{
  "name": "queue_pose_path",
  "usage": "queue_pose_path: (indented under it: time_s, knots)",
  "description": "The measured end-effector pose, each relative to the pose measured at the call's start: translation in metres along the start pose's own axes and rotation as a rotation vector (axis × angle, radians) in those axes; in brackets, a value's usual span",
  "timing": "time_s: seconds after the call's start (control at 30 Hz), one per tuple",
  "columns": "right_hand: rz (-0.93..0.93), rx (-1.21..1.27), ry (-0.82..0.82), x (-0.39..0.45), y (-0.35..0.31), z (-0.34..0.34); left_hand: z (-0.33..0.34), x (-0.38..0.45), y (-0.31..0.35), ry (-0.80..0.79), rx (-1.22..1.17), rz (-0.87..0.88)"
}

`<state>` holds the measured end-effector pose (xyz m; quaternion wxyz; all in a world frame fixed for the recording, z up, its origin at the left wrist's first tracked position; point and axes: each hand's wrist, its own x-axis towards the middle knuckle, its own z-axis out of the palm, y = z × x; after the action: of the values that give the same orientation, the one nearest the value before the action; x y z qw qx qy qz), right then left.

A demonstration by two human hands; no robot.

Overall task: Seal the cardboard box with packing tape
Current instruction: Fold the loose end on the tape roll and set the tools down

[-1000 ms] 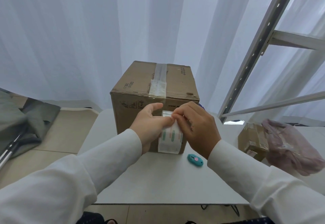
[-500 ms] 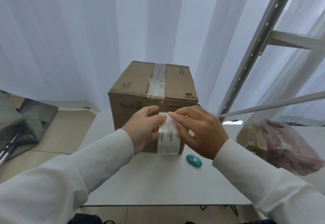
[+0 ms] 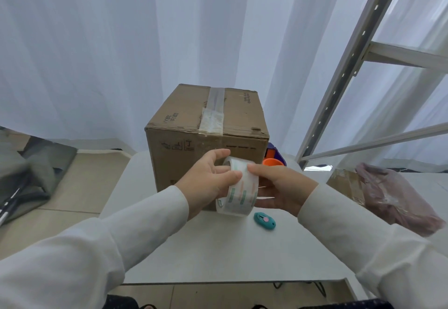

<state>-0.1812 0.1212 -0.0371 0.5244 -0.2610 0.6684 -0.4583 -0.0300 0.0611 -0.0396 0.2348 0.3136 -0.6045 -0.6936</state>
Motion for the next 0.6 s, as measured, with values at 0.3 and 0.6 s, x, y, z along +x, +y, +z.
queue_pose_path:
  time_s: [0.3, 0.6]
  knots:
    - [0.05, 0.036, -0.176, -0.002, -0.003, -0.043, 0.014, 0.008, -0.004, -0.16, -0.062, -0.032]
    - [-0.003, 0.059, 0.017, 0.016, 0.012, -0.09, 0.027, 0.029, -0.021, -0.294, 0.822, 0.182]
